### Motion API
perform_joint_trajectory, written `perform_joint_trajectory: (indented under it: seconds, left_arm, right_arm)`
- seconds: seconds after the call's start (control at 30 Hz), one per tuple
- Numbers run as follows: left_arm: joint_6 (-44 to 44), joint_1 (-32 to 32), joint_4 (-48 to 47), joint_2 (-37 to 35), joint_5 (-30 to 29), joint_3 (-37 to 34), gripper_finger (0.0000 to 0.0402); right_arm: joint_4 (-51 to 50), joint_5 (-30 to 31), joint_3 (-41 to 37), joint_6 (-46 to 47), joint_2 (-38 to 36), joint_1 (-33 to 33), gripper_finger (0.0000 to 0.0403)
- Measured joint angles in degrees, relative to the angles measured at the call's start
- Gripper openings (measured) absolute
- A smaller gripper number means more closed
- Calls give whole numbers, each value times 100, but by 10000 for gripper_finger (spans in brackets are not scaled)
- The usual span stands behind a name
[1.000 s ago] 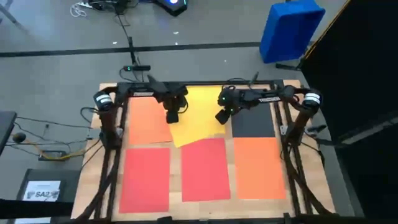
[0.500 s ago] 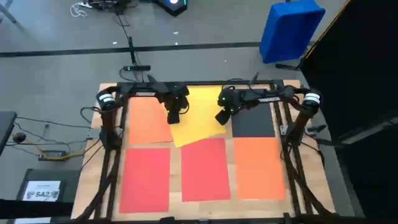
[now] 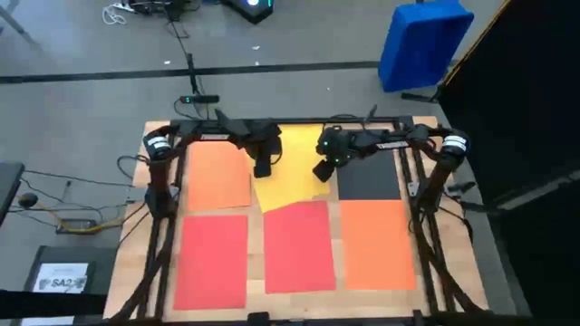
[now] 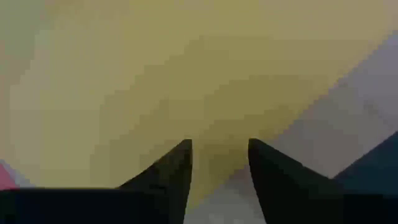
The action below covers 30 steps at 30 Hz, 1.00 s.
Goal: Organize paper
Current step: Stack the yellow paper on top of the yellow paper
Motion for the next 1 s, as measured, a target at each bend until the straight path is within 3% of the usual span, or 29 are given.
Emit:
perform_joint_trajectory:
  seconds: [0.33,0.7,1.0]
  left_arm:
    - [-67,185,-1608,-357,179,186,135]
    - [-804,-166,-1519,-649,291,-638,100]
    - [-897,-363,-617,-589,170,-927,90]
  right_arm:
    - [-20,-2,0,-101,0,-2,132]
    - [-18,11,0,-207,0,-9,132]
    - [185,22,0,-256,0,-11,132]
